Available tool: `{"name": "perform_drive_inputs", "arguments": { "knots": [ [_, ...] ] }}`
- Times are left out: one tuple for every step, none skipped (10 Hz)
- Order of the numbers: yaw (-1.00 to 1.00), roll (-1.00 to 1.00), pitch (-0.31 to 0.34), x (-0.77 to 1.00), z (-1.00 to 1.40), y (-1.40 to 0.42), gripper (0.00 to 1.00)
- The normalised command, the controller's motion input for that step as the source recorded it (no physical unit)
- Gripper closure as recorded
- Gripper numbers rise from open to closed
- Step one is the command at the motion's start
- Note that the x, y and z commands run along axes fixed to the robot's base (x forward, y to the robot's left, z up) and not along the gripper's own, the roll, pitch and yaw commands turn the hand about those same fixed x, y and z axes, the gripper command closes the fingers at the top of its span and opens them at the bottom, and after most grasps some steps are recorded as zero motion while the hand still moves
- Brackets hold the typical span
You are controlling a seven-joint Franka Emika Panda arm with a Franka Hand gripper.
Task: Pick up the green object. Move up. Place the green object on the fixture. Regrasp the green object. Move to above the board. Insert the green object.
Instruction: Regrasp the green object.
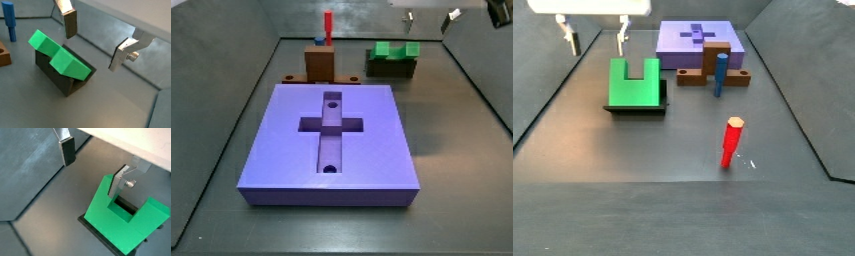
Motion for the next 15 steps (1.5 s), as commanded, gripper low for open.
{"name": "perform_drive_inputs", "arguments": {
  "knots": [
    [0.07,1.00,0.040,-0.07,0.10,-0.35,0.00],
    [0.16,1.00,0.120,0.02,0.09,-0.19,0.00],
    [0.15,0.87,0.063,0.03,0.00,-0.03,0.00],
    [0.36,0.40,0.069,-0.05,0.00,-0.01,0.00],
    [0.62,-0.01,0.114,-0.14,0.00,0.00,0.00],
    [0.62,-0.18,0.309,0.00,0.00,-0.01,0.00],
    [0.55,-0.20,0.363,0.00,0.00,0.00,0.00],
    [0.31,0.00,0.497,0.24,-0.02,0.00,0.00],
    [0.13,0.21,0.420,0.30,0.00,0.00,0.00],
    [0.00,0.00,0.000,0.03,0.00,0.00,0.00],
    [0.00,0.00,0.000,0.17,-0.26,-0.05,0.00],
    [0.00,0.00,0.000,0.25,-0.47,-0.11,0.00],
    [0.00,0.00,0.009,0.29,-0.44,-0.12,0.00],
    [0.00,0.00,0.069,0.25,-0.33,-0.09,0.00],
    [0.00,0.01,0.080,0.17,-0.22,-0.06,0.00]
  ]
}}
